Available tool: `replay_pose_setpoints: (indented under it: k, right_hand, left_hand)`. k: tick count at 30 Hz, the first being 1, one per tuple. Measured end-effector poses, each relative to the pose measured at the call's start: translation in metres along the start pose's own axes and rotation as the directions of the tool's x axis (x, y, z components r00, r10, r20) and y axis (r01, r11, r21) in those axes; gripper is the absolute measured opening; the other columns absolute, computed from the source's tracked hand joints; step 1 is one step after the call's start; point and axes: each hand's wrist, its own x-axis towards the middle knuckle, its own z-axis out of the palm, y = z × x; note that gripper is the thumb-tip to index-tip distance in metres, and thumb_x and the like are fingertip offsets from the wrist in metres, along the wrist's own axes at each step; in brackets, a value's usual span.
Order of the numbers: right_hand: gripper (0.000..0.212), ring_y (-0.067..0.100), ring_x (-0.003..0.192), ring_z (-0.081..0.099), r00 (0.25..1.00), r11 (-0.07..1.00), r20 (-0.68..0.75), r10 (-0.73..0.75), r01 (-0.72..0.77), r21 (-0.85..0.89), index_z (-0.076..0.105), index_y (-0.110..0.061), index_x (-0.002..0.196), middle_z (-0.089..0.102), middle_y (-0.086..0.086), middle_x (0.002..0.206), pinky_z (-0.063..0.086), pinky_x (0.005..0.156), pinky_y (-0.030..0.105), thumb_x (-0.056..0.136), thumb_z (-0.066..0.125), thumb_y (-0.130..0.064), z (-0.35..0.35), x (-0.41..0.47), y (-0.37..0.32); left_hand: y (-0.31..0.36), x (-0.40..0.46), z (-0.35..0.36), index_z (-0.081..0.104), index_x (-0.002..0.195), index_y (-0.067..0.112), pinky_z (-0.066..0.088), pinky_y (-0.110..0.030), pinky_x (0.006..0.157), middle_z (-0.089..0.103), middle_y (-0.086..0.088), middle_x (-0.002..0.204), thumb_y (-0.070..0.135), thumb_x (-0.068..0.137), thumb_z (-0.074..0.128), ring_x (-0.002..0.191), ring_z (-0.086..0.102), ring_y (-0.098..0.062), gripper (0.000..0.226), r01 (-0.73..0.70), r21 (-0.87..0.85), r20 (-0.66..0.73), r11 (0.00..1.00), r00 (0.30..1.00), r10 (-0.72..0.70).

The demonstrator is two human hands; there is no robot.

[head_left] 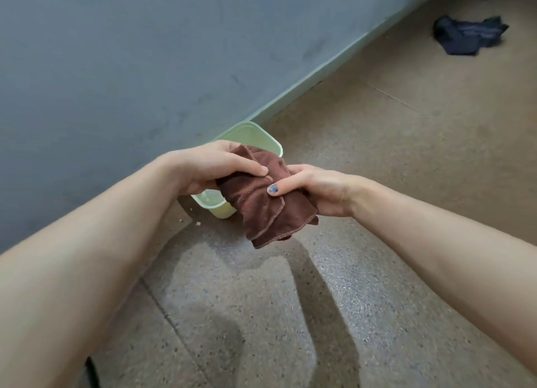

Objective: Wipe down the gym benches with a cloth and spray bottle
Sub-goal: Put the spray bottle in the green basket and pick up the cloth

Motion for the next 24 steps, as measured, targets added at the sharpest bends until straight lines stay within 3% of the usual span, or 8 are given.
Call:
replay_pose_setpoints:
  k: [3, 6, 8, 12, 16, 20, 22, 24]
  right_hand:
    - [0.036, 0.031, 0.100, 0.073, 0.999, 0.998, -0.045, -0.002, 0.005, 0.068, 0.063, -0.002, 0.124, 0.072, 0.022, 0.117, 0.060, 0.088, 0.040, 0.088, 0.064, 0.006, 0.000, 0.025, -0.002]
    - [0.038, 0.028, 0.089, 0.073, 0.994, 0.997, -0.106, -0.030, 0.038, 0.073, 0.063, -0.002, 0.122, 0.073, 0.021, 0.108, 0.063, 0.078, 0.036, 0.087, 0.057, 0.013, -0.007, 0.048, -0.017]
    - [0.049, 0.031, 0.091, 0.072, 0.983, 0.996, -0.177, -0.059, 0.070, 0.058, 0.060, -0.003, 0.129, 0.071, 0.024, 0.113, 0.062, 0.079, 0.039, 0.082, 0.056, 0.013, -0.018, 0.066, -0.030]
    - [0.055, 0.043, 0.102, 0.072, 0.931, 0.993, -0.351, -0.098, 0.116, 0.031, 0.061, -0.007, 0.125, 0.070, 0.027, 0.118, 0.060, 0.084, 0.049, 0.073, 0.060, 0.011, -0.031, 0.104, -0.051]
    - [0.043, 0.041, 0.093, 0.074, 0.895, 0.994, -0.439, -0.086, 0.049, -0.095, 0.067, -0.017, 0.102, 0.074, 0.020, 0.105, 0.061, 0.082, 0.056, 0.066, 0.065, 0.007, -0.030, 0.138, -0.055]
    - [0.048, 0.035, 0.085, 0.073, 0.911, 0.980, -0.408, -0.070, -0.014, -0.199, 0.066, -0.018, 0.116, 0.073, 0.018, 0.106, 0.062, 0.076, 0.047, 0.074, 0.066, 0.005, -0.020, 0.166, -0.054]
    - [0.058, 0.033, 0.103, 0.070, 0.890, 0.903, -0.446, -0.098, -0.109, -0.416, 0.055, -0.017, 0.135, 0.067, 0.015, 0.124, 0.059, 0.084, 0.040, 0.080, 0.073, -0.009, -0.013, 0.177, -0.052]
    - [0.069, 0.037, 0.124, 0.058, 0.805, 0.673, -0.555, -0.210, -0.293, -0.679, 0.041, -0.010, 0.144, 0.053, 0.017, 0.139, 0.049, 0.097, 0.040, 0.085, 0.074, -0.023, -0.008, 0.182, -0.049]
  left_hand:
    - [-0.002, 0.013, -0.009, 0.073, 0.109, 0.011, 0.062, -0.041, 0.087, 0.078, -0.008, 0.104, 0.023, 0.082, 0.085, 0.100, 0.075, -0.025, 0.032, -0.038, 0.157, -0.168, 0.987, 0.984, 0.064]
    - [0.000, 0.031, -0.016, 0.067, 0.108, 0.015, 0.053, -0.038, 0.075, 0.071, -0.007, 0.103, 0.041, 0.077, 0.084, 0.095, 0.065, -0.026, 0.044, -0.053, 0.453, -0.375, 0.890, 0.894, 0.244]
    - [-0.004, 0.042, -0.022, 0.058, 0.125, 0.022, 0.051, -0.036, 0.081, 0.066, -0.001, 0.111, 0.045, 0.080, 0.081, 0.103, 0.061, -0.023, 0.055, -0.072, 0.502, -0.457, 0.862, 0.824, 0.335]
    - [-0.019, 0.057, -0.034, 0.041, 0.147, 0.027, 0.046, -0.042, 0.103, 0.056, -0.004, 0.143, 0.029, 0.091, 0.065, 0.132, 0.052, -0.026, 0.061, -0.075, 0.634, -0.444, 0.770, 0.780, 0.441]
    - [-0.036, 0.062, -0.040, 0.037, 0.153, 0.025, 0.042, -0.042, 0.105, 0.050, -0.008, 0.149, 0.026, 0.090, 0.065, 0.137, 0.044, -0.031, 0.069, 0.034, 0.697, -0.453, 0.717, 0.796, 0.402]
    - [-0.050, 0.063, -0.042, 0.038, 0.153, 0.024, 0.038, -0.043, 0.111, 0.048, -0.009, 0.151, 0.027, 0.087, 0.067, 0.140, 0.041, -0.032, 0.072, 0.065, 0.693, -0.458, 0.718, 0.809, 0.369]
    - [-0.049, 0.063, -0.041, 0.039, 0.153, 0.024, 0.038, -0.042, 0.111, 0.049, -0.008, 0.149, 0.029, 0.089, 0.066, 0.139, 0.042, -0.031, 0.070, 0.052, 0.694, -0.462, 0.718, 0.797, 0.389]
    - [-0.045, 0.062, -0.044, 0.039, 0.153, 0.024, 0.038, -0.043, 0.111, 0.050, -0.008, 0.148, 0.031, 0.091, 0.064, 0.137, 0.043, -0.031, 0.067, 0.038, 0.693, -0.471, 0.719, 0.779, 0.413]
